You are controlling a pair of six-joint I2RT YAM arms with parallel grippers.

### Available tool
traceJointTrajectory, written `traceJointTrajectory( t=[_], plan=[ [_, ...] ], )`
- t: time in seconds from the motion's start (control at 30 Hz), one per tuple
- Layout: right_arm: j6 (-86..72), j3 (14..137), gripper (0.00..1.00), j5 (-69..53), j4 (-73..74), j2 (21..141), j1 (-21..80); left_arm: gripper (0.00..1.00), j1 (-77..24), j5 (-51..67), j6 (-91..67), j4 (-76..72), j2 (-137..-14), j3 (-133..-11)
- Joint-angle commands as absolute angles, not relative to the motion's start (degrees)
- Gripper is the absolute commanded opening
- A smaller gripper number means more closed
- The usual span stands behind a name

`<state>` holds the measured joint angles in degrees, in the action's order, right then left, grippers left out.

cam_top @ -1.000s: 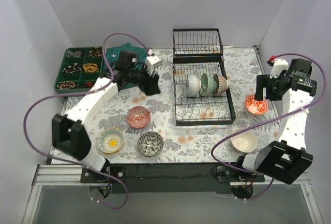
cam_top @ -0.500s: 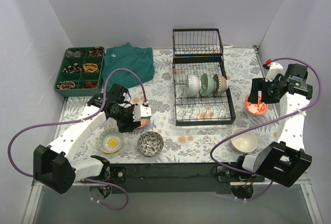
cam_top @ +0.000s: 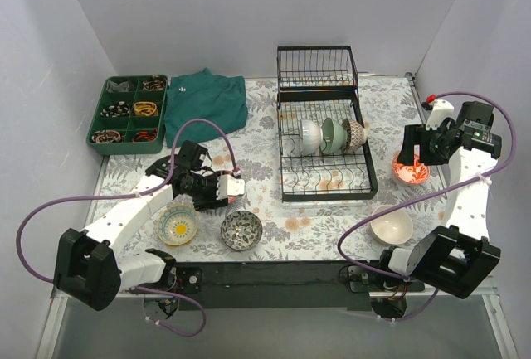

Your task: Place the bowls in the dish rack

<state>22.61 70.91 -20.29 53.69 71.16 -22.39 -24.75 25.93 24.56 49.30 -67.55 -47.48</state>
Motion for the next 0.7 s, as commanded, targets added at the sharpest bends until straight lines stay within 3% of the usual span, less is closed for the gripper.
traceJointTrajectory(
  t=[0.0,0.4,0.67],
  plan=[
    [22.4,73.6,0.83,-20.6,52.3,71.5,-22.5,0.42,-24.8,28.8,28.1,46.8,-67.9,-47.0],
    [21.9,73.9,0.83,-20.2,51.9,72.3,-22.6,0.38,-26.6,28.1,27.5,40.3,-71.0,-42.6],
    [21.6,73.6,0.83,-20.2,51.7,72.4,-22.6,0.28,-27.3,26.0,23.6,37.2,-73.3,-43.2]
  ],
)
